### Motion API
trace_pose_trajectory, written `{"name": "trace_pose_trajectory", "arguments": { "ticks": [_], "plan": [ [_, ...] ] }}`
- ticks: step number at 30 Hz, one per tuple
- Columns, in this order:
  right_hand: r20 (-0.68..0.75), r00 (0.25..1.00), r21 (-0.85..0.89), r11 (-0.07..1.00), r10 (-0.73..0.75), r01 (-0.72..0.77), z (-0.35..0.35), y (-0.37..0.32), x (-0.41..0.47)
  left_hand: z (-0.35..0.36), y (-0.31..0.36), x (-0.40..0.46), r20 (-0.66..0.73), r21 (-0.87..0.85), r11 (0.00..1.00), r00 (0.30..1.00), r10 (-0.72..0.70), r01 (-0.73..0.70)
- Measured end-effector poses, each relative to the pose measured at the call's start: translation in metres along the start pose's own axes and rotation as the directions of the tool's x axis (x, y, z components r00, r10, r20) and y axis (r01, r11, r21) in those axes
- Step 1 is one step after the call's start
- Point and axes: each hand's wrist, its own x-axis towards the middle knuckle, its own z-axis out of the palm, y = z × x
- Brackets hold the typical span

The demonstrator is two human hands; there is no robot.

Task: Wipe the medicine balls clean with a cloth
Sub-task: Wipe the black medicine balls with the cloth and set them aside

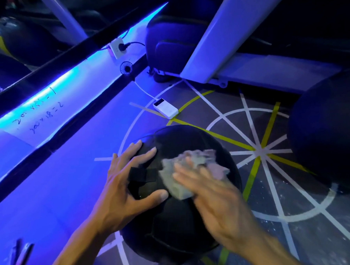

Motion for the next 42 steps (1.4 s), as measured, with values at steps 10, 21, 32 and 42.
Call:
{"name": "trace_pose_trajectory", "arguments": {
  "ticks": [10, 21, 32, 42],
  "plan": [
    [-0.248, 0.803, 0.225, 0.839, 0.542, -0.496, -0.025, 0.025, 0.016, -0.006, 0.026, 0.036, 0.252, -0.195, 0.936, 0.937, -0.241, 0.293],
    [0.244, 0.970, -0.189, 0.980, -0.010, 0.058, 0.042, -0.061, -0.014, -0.010, 0.024, 0.066, 0.416, -0.333, 0.835, 0.863, -0.286, 0.438],
    [0.083, 0.989, -0.350, 0.933, 0.126, -0.090, 0.029, -0.041, 0.008, -0.007, 0.037, 0.095, 0.358, -0.321, 0.847, 0.882, -0.305, 0.423],
    [-0.273, 0.893, 0.125, 0.933, 0.359, -0.337, -0.038, -0.043, -0.028, 0.002, 0.027, 0.102, 0.249, -0.384, 0.851, 0.927, -0.280, 0.359]
  ]
}}
